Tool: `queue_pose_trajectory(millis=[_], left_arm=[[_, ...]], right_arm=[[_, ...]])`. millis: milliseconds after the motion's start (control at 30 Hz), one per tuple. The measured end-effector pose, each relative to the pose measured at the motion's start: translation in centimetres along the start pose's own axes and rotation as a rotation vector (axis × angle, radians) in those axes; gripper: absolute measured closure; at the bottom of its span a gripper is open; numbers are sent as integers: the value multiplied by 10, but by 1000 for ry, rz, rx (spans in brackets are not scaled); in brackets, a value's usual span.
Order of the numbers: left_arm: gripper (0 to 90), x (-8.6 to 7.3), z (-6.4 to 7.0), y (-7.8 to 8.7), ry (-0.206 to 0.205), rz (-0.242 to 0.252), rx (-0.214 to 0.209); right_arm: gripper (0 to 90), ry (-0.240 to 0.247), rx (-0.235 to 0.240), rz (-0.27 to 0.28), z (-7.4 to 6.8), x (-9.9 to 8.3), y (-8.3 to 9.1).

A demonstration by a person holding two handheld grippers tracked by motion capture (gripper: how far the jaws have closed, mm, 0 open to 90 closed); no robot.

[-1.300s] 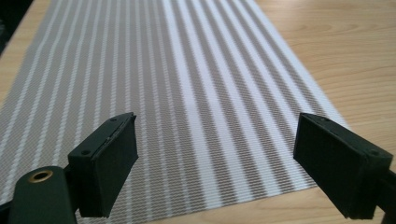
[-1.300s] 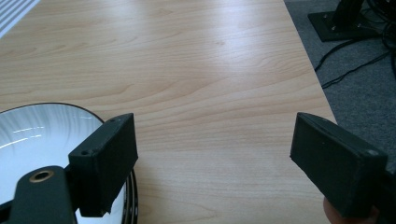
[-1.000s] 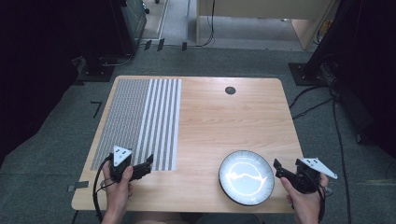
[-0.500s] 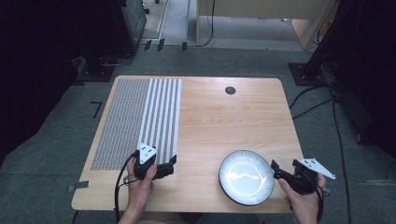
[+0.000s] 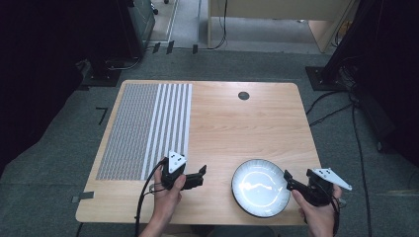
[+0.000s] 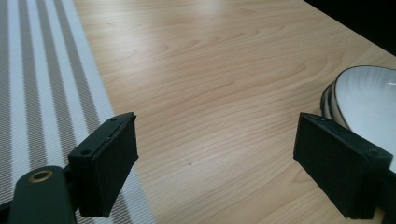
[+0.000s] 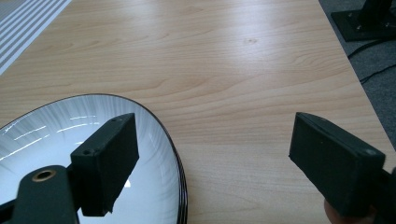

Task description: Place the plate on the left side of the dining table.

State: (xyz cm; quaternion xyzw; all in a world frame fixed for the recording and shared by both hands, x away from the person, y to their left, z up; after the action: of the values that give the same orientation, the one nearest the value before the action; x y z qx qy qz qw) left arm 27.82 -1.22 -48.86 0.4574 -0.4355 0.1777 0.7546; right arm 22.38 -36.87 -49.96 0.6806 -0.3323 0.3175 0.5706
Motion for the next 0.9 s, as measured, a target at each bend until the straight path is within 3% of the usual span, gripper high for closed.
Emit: queue_pose_trajectory(millis=[267, 533, 600, 800, 900], left_arm=[[136, 1, 24, -9, 1, 14, -44], [136, -1, 51, -18, -28, 14, -84], [135, -3, 63, -22, -29, 5, -118], [159, -9, 81, -30, -21, -23, -165], [255, -12, 87, -33, -14, -35, -181]], right_arm=[[186, 12, 14, 16, -6, -1, 0], [222, 13, 28, -4, -12, -6, -4], [256, 27, 25, -1, -14, -8, -4], [352, 49, 25, 6, -19, -11, -4], [440, 47, 36, -6, -19, -14, -5]])
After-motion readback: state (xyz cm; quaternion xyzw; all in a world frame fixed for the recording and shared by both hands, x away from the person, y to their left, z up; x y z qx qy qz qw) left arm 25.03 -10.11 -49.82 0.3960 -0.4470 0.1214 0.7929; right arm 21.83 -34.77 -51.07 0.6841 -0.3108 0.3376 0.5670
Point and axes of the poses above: each handheld gripper's, and its own axes: y roughly backward along the jaws, x roughly out of its top, z roughly to its right, the point moved 5 cm from there along -y, roughly forward along the jaws, and after that the axes turned 4 degrees about y, right-handed, at the moved point
